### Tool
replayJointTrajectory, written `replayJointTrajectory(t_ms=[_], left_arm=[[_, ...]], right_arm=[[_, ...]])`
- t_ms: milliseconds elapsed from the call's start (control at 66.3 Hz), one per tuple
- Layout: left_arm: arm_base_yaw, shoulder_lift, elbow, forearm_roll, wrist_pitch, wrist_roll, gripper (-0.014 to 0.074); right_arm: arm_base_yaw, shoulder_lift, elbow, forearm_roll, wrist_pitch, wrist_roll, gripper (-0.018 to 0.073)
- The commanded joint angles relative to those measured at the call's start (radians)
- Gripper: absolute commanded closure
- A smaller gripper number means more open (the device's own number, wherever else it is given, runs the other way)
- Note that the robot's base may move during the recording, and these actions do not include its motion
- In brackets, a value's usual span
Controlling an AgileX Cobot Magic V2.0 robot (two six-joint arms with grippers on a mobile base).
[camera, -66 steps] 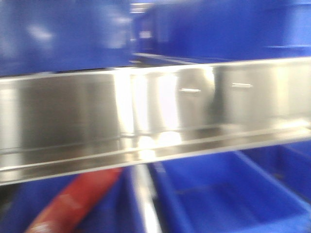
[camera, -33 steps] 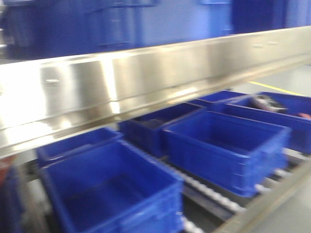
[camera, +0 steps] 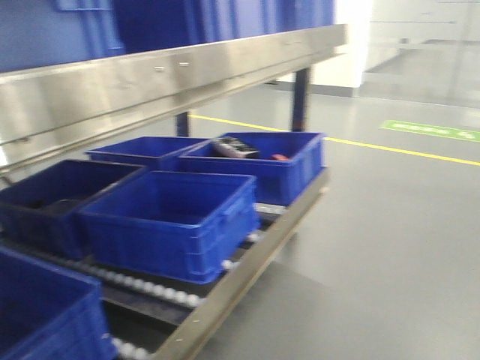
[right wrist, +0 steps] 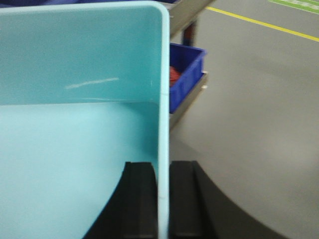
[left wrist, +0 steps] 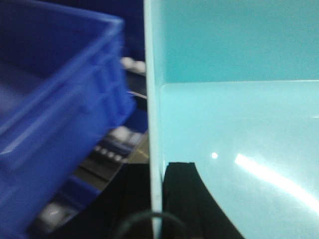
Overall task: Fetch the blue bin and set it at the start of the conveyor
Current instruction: 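Hold the teal bin in both grippers while driving to the conveyor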
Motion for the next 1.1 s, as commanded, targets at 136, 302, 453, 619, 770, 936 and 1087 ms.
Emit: replayJointTrajectory(t_ms=[136,302,453,619,770,936,1087], left_arm=[[-0.007,-0.003,-0.011,0.014,-0.042,0.003,0.0707],[-0.007,-0.003,-0.011,0.014,-0.042,0.003,0.0707],[-0.007,-0.003,-0.011,0.014,-0.042,0.003,0.0707],[-0.007,-0.003,-0.011,0.014,-0.042,0.003,0.0707],[-0.007,-0.003,-0.011,0.016,-0.042,0.003,0.0707],[-0.007,-0.003,-0.011,0.016,-0.042,0.003,0.0707],[-0.007,-0.003,-0.011,0.016,-0.042,0.003,0.0707]], right_arm=[[0.005,-0.008,-0.015,-0.003,-0.038,-0.003,0.0721],[0.005,-0.008,-0.015,-0.003,-0.038,-0.003,0.0721],[0.005,-0.008,-0.015,-0.003,-0.038,-0.003,0.0721],[0.005,-0.008,-0.015,0.004,-0.034,-0.003,0.0721],[0.005,-0.008,-0.015,0.065,0.017,-0.003,0.0721],[0.005,-0.008,-0.015,0.072,0.021,-0.003,0.0721],[0.005,-0.008,-0.015,0.072,0.021,-0.003,0.0721]])
